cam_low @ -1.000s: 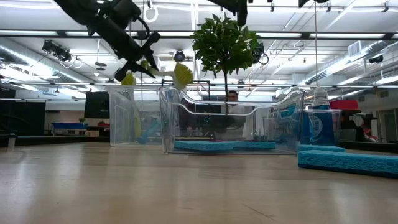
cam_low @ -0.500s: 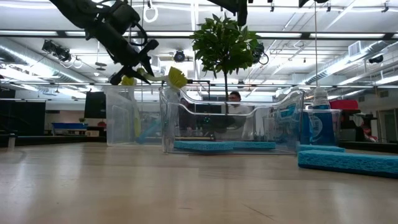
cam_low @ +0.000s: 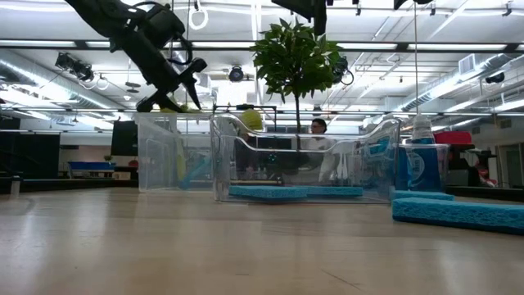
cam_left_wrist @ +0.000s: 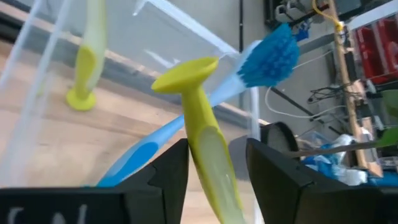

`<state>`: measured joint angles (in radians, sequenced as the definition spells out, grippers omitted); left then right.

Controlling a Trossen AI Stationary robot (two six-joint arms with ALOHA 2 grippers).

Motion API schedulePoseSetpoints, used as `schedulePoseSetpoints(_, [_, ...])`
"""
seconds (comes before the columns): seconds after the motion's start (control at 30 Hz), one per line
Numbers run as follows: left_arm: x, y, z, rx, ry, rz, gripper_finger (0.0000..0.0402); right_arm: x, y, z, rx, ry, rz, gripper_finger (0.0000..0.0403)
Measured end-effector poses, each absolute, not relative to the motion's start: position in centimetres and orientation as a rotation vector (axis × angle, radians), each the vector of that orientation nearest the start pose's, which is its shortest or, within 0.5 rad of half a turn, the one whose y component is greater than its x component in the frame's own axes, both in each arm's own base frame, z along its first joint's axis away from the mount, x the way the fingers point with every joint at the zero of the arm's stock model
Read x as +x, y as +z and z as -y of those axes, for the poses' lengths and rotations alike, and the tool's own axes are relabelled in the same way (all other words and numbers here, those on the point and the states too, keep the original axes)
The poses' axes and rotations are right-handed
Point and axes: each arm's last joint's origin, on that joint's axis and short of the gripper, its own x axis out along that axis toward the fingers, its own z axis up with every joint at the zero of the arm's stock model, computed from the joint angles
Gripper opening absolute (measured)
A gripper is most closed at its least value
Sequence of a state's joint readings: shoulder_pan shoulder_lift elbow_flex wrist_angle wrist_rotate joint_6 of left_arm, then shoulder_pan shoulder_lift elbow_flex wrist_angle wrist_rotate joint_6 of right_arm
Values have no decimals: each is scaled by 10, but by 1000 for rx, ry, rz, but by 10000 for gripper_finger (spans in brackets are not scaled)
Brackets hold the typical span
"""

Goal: Pick & Place Kitchen Sink Supplies
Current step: Put the green dishwashing brush into the white bin, then put the blue sponge into the bottom transparent bin

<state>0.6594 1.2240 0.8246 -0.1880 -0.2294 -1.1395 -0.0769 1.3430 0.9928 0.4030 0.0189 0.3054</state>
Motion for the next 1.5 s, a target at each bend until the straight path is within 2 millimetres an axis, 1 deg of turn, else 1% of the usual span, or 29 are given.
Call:
schedulePoseSetpoints(0.3, [197,252,-161,-1143,1155,-139,172,307,338,24,304,-88,67,244])
schedulePoseSetpoints(0.8, [197,251,-160,-1095,1138,-186,172,307,338,24,304,-88,67,244])
schedulePoseSetpoints(1.03, [202,243,-163,-1112,1122,-228,174,307,338,24,304,-88,66,244])
schedulePoseSetpoints(1.13, [205,238,-163,-1126,1126,-246,191,307,338,24,304,-88,66,244])
schedulePoseSetpoints(1.37, [207,237,-165,-1125,1122,-242,269,307,338,24,304,-87,66,244])
schedulePoseSetpoints(1.5, [209,240,-166,-1129,1089,-207,289,307,338,24,304,-87,66,244])
